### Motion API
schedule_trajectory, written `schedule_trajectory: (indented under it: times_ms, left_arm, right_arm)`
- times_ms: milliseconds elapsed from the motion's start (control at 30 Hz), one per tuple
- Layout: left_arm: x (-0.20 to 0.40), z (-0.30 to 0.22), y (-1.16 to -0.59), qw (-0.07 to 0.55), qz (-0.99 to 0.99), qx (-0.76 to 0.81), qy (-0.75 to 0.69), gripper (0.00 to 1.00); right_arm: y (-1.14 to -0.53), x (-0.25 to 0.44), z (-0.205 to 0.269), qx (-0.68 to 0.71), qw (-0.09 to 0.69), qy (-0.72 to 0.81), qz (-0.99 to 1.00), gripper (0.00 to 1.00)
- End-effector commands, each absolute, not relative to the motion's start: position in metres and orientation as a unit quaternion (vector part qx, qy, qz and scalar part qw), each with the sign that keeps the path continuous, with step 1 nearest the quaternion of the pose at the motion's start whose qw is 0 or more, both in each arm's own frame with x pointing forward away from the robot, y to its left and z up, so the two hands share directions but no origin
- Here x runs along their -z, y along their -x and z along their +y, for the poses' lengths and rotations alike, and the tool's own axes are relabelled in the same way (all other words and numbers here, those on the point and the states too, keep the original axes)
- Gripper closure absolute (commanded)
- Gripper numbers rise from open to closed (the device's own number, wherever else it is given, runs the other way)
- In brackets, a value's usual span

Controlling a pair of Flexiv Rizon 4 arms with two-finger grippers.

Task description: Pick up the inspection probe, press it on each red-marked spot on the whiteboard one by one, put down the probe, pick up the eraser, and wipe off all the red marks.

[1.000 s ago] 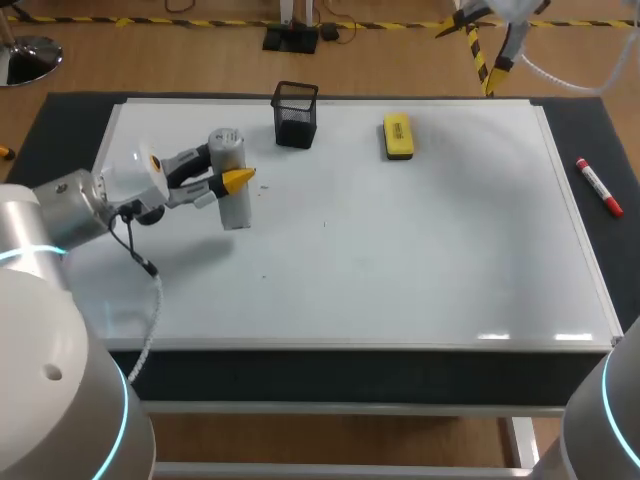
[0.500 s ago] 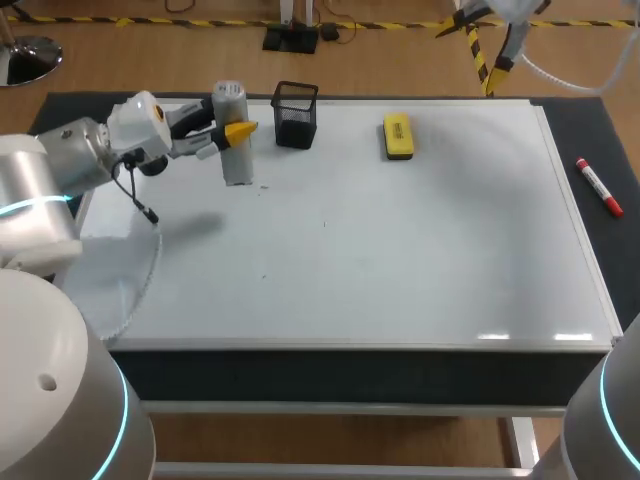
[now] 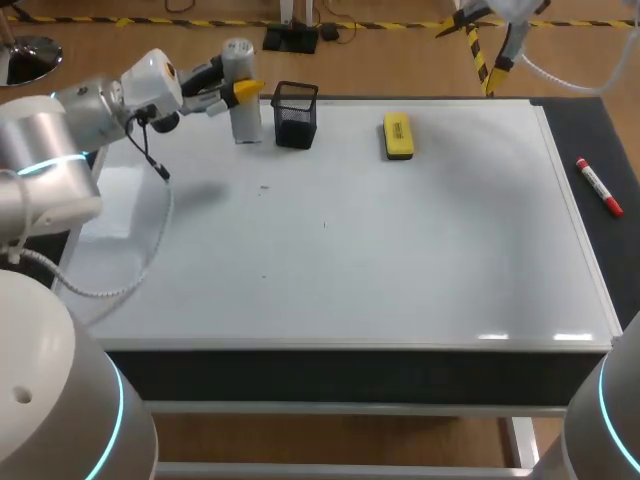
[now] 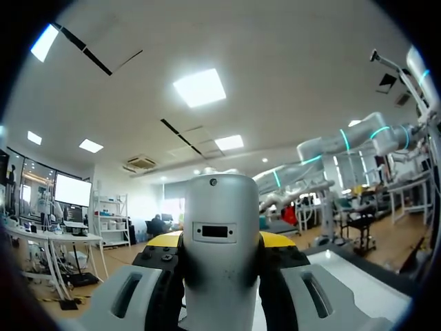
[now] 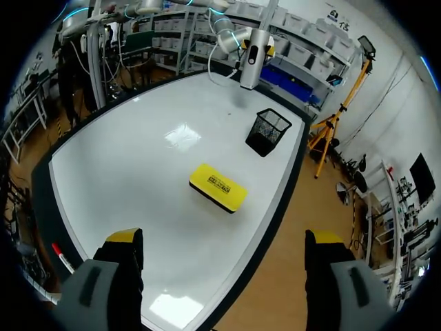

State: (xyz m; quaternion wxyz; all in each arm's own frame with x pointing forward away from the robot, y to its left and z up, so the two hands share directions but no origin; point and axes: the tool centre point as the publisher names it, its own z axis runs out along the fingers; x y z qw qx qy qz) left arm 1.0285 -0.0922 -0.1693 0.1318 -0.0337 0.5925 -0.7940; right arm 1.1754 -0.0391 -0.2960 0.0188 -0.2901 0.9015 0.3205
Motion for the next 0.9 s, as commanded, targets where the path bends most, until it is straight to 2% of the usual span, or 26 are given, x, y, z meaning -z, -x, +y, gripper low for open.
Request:
schedule_trajectory:
  times_ms: [33, 900]
  left_arm:
    - [0.166, -0.098, -1.058, 0.097, 0.596, 0.797, -0.010, 1.00]
    - [0.152, -0.159, -1.152, 0.061, 0.586, 0.806, -0.059, 1.00]
  right_arm:
    - [-1.177, 0.294, -0.040, -0.318, 0.016, 0.292, 0.902, 0.00]
    - [-1.177, 0.294, -0.040, -0.318, 0.016, 0.292, 0.902, 0.00]
